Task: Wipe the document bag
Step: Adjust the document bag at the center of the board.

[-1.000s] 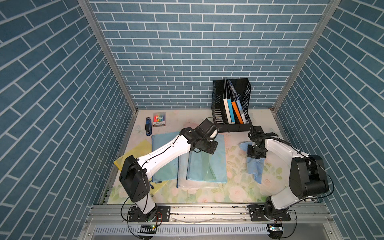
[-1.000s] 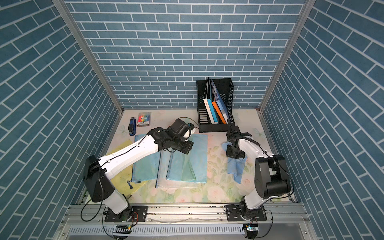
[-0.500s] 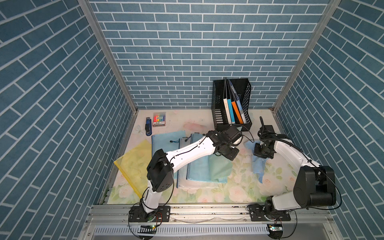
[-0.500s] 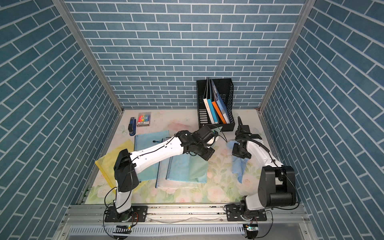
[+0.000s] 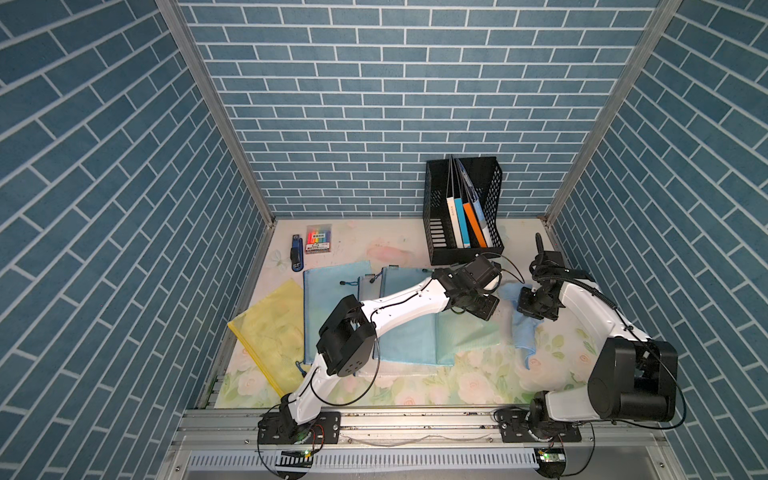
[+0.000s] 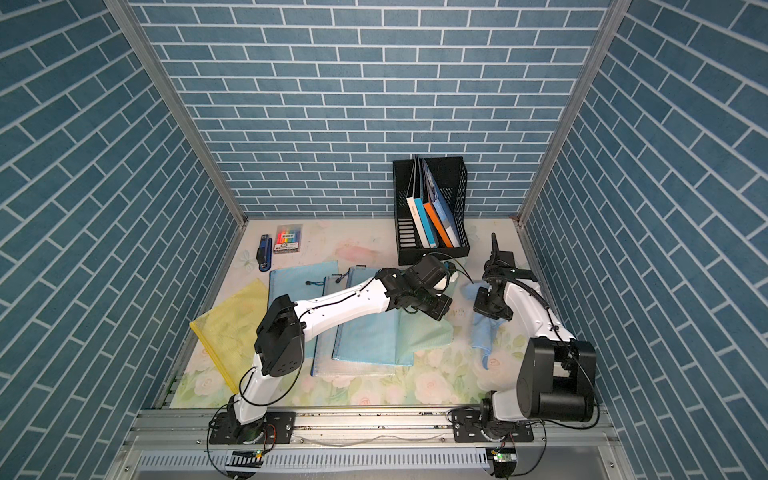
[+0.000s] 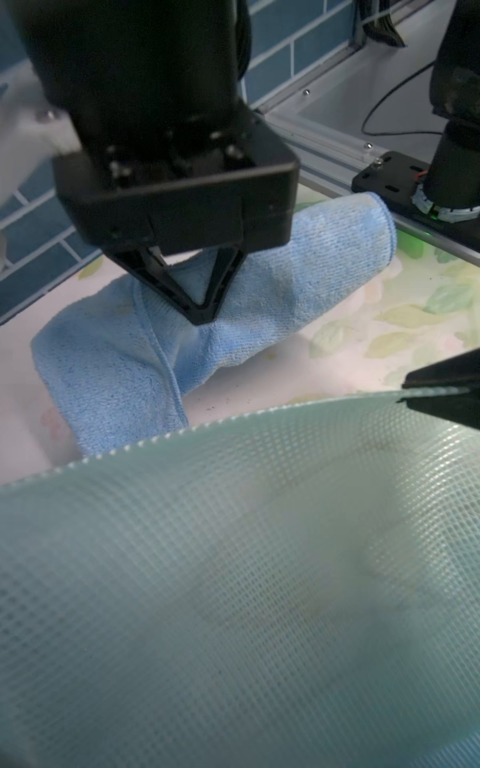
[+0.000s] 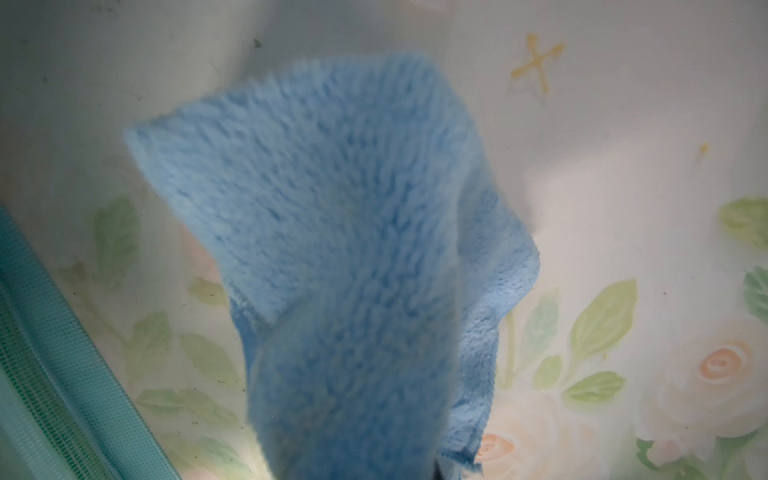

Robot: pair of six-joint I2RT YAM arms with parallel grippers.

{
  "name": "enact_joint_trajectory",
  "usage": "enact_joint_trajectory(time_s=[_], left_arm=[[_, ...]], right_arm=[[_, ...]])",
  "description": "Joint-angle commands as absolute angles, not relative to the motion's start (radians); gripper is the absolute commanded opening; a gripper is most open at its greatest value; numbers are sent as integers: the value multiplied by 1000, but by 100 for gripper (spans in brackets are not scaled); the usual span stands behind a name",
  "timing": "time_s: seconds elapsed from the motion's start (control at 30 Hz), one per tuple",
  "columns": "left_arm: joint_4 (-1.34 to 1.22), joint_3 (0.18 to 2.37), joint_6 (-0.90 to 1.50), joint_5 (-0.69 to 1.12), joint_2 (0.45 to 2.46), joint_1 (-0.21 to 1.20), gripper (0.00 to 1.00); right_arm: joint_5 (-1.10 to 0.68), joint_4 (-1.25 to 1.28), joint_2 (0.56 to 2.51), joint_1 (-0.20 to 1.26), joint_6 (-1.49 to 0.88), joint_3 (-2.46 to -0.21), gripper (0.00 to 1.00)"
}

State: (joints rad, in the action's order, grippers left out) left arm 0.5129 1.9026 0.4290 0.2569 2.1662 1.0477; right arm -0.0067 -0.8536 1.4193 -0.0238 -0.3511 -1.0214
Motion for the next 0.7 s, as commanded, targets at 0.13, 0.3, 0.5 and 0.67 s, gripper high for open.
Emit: enact_joint_trajectory(time_s=[0.13, 0.3, 0.5, 0.67], left_arm=[[254, 1848, 545, 368, 2238, 1051, 1], [170, 1867, 578, 394, 2313, 1049, 2], [95, 1899, 633, 437, 2419, 1049, 11], [81, 1908, 646, 464, 2449, 1049, 40]], right_arm=[[24, -938, 1394, -83, -276, -1075, 0], [53, -960, 1385, -107, -262, -1084, 0], [57, -971, 1379, -109, -256, -1082, 0], [32, -973, 1385, -108, -250, -1073, 0]])
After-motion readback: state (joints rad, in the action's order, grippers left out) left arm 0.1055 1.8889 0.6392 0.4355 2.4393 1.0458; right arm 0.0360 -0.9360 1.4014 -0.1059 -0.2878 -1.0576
